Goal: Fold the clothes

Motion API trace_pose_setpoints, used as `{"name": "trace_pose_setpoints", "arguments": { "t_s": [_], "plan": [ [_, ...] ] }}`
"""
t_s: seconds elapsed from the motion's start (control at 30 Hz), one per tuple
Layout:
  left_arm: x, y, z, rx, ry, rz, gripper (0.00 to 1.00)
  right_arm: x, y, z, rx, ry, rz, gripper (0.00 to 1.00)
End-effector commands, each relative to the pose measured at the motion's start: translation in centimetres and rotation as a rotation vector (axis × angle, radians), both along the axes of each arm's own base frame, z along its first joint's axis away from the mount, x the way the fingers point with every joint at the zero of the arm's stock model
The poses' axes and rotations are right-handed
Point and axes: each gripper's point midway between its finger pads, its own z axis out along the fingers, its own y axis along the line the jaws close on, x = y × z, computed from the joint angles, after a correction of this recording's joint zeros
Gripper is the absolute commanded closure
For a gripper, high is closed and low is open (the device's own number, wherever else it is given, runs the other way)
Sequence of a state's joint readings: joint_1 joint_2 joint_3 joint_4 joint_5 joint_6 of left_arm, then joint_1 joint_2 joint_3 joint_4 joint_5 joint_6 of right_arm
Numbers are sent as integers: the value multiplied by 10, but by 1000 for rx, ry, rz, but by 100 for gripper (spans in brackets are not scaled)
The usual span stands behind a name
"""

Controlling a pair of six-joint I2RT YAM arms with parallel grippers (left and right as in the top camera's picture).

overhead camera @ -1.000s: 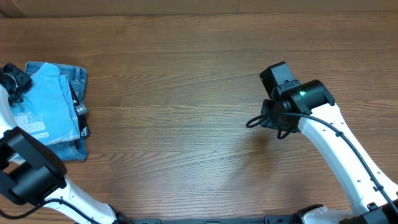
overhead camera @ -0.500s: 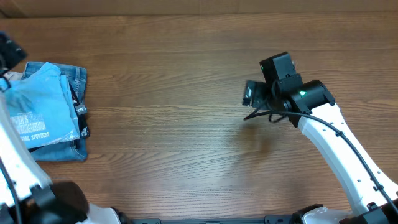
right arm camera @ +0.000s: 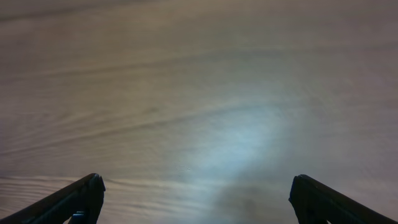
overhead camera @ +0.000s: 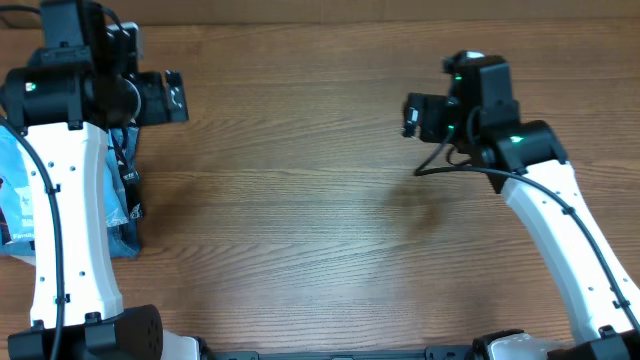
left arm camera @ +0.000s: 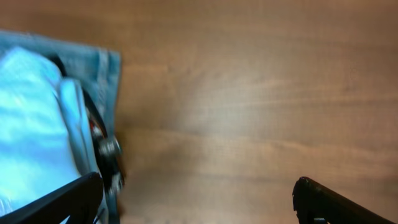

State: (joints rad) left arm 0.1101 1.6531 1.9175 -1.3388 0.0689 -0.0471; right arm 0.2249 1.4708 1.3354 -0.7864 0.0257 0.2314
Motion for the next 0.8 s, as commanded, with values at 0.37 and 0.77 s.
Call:
{"name": "trace_pose_setpoints", "arguments": {
  "t_s": [0.37,0.77],
  "plan": [
    [-99,-12,57,65,-284,-53,0,-103,-36,104,51,-282,-27,0],
    [-196,-22,56,109,-597,-48,0,-195,-65,58,11,-317,-82,0]
  ]
}}
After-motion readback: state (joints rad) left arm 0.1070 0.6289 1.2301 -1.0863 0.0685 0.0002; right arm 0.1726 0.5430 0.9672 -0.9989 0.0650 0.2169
